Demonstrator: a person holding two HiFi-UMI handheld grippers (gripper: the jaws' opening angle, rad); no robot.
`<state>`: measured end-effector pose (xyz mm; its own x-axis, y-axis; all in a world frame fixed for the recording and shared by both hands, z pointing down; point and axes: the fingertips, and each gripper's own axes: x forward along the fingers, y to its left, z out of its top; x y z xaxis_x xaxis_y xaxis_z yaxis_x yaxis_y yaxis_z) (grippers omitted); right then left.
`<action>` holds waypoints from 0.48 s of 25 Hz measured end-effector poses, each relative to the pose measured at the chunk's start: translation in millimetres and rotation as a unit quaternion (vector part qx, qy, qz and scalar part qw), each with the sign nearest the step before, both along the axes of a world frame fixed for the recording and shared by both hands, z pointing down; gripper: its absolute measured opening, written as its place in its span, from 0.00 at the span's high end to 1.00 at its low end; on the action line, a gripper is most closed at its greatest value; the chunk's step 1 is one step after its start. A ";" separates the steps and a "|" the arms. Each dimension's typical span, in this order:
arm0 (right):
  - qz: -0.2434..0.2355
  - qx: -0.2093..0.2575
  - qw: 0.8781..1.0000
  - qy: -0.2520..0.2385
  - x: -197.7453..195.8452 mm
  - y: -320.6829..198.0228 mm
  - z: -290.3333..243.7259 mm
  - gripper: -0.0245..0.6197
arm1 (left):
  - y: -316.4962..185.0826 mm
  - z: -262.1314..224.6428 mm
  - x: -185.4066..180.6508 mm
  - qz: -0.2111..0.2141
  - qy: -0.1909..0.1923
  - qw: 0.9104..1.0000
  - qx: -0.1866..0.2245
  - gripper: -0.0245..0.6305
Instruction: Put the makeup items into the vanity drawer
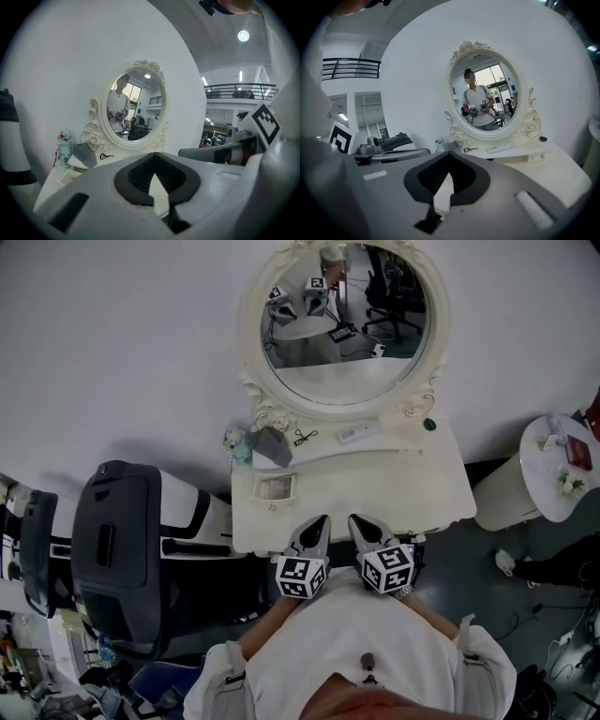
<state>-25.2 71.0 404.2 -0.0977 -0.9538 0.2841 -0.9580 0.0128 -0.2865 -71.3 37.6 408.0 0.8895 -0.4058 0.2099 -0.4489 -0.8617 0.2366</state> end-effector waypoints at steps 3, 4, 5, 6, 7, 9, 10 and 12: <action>0.009 -0.004 1.000 -0.005 -19.3 -1.4 4.2 0.95 | -5.2 6.1 -18.0 0.008 -0.002 1.000 -0.014 0.95; 0.010 -0.005 1.000 -0.005 -24.4 -1.8 5.3 0.95 | -6.9 7.6 -22.6 0.009 -0.001 1.000 -0.018 0.95; 0.012 -0.006 1.000 -0.004 -28.4 -2.3 6.3 0.95 | -8.3 8.6 -26.0 0.010 0.000 1.000 -0.021 0.95; 0.013 -0.007 1.000 -0.004 -31.3 -2.5 7.2 0.95 | -9.1 9.4 -28.5 0.012 0.001 1.000 -0.023 0.95; 0.015 -0.008 1.000 -0.004 -33.2 -2.6 8.1 0.95 | -9.2 10.4 -30.1 0.015 0.002 1.000 -0.025 0.95; 0.020 -0.011 1.000 -0.007 -35.4 -2.7 9.3 0.95 | -8.4 12.5 -31.6 0.022 0.002 0.999 -0.032 0.95; 0.020 -0.012 1.000 -0.008 -36.2 -2.9 9.4 0.95 | -8.3 12.8 -32.2 0.024 0.002 0.999 -0.035 0.95; 0.015 -0.014 1.000 -0.006 -37.2 -3.3 8.0 0.95 | -9.1 10.6 -32.8 0.019 0.008 0.999 -0.037 0.95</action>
<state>-62.3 67.8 412.2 -0.0721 -0.9479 0.3102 -0.9544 -0.0247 -0.2975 -104.1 28.5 418.6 0.9076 -0.3545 0.2249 -0.4113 -0.8580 0.3076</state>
